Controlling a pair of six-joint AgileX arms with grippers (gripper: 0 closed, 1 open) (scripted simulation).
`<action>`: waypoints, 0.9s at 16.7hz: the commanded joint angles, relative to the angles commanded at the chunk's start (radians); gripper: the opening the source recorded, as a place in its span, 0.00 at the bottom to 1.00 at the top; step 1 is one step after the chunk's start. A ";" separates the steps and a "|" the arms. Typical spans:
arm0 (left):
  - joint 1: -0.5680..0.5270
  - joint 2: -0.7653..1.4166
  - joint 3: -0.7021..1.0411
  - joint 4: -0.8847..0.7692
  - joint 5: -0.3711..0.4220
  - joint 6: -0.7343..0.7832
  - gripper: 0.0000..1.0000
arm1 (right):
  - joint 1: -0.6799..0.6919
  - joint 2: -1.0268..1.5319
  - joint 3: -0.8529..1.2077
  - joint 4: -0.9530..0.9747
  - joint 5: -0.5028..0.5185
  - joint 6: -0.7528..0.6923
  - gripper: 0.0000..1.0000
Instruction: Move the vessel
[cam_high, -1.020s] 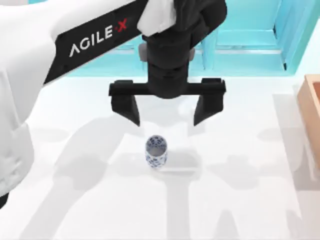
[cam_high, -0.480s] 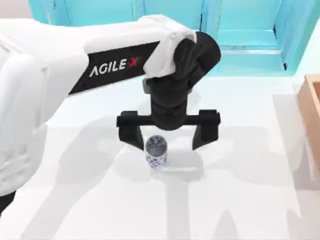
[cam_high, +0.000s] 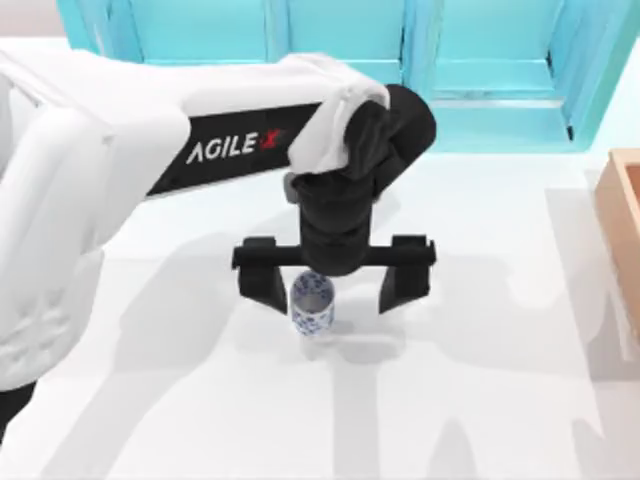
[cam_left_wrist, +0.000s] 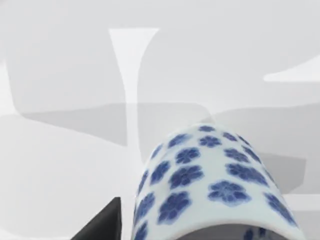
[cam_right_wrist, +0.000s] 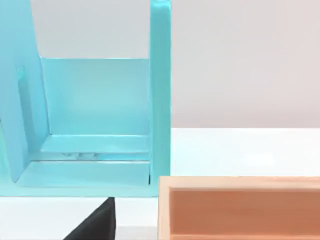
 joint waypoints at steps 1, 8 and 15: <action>0.000 0.000 0.000 0.000 0.000 0.000 0.77 | 0.000 0.000 0.000 0.000 0.000 0.000 1.00; 0.000 0.000 0.000 0.000 0.000 0.000 0.25 | 0.000 0.000 0.000 0.000 0.000 0.000 1.00; 0.000 0.000 0.000 0.000 0.000 0.000 0.00 | 0.000 0.000 0.000 0.000 0.000 0.000 1.00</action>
